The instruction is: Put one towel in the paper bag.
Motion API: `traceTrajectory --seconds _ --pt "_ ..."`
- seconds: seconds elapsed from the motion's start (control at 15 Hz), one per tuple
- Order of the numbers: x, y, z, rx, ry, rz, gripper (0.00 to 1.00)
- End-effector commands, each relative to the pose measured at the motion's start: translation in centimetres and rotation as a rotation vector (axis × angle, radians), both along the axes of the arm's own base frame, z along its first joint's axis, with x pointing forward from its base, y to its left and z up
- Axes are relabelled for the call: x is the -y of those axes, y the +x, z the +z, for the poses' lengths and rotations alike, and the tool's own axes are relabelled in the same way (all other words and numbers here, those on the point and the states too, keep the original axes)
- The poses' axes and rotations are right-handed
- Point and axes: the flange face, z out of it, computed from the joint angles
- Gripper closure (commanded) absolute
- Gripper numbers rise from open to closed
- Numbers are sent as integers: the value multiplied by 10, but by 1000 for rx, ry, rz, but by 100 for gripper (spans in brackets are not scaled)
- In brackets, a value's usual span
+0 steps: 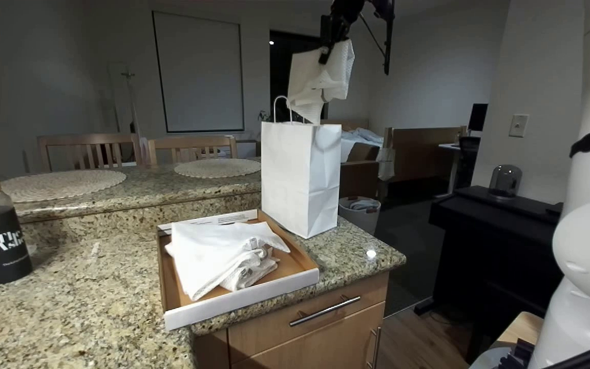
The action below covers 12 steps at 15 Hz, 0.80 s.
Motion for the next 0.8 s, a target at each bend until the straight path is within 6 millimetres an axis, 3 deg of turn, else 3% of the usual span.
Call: traceTrajectory --seconds 0.0,0.33,0.73 --pt "3 12 -10 -28 -44 -11 93" --pt "13 24 -35 -75 -59 -22 94" --pt "6 42 -64 -130 -71 -19 94"
